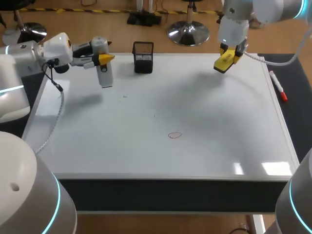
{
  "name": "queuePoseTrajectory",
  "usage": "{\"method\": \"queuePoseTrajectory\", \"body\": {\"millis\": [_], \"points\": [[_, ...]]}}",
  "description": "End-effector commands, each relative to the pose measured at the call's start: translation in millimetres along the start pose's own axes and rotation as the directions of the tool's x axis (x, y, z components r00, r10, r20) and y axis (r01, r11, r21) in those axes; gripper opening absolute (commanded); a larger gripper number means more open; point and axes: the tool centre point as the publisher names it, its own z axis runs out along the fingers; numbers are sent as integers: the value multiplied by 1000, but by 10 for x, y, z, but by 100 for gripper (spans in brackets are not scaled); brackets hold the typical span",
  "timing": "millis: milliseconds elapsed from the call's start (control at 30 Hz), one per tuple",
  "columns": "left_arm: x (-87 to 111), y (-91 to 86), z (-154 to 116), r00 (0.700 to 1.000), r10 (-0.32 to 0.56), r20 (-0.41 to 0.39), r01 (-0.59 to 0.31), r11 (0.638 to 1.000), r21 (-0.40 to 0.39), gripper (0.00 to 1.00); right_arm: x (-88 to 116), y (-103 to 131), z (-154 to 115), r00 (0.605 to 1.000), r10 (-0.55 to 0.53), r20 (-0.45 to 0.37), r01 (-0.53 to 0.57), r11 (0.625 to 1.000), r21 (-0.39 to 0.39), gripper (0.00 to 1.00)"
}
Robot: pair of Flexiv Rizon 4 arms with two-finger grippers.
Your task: Pick up the inspection probe, press it on each red-marked spot on the whiteboard one by one, put down the probe, pick up the eraser, and wipe off all the red marks.
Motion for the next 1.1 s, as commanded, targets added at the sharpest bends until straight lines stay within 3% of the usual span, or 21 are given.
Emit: {"method": "queuePoseTrajectory", "body": {"millis": [33,433,533,833,1100], "points": [[10,-8,-6,1000,2,3,-2,1000,3,0,5,-7,-12,1000,-2,-3,2,1000,2,0],[10,-8,-6,1000,2,3,-2,1000,3,0,5,-7,-12,1000,-2,-3,2,1000,2,0],[10,-8,-6,1000,2,3,-2,1000,3,0,-28,113,-50,999,-53,2,53,998,20,0],[10,-8,-6,1000,2,3,-2,1000,3,0,-70,865,-197,981,-195,25,191,977,98,0],[10,-8,-6,1000,2,3,-2,1000,3,0,-163,1802,-205,945,-320,68,312,944,112,0]]}}
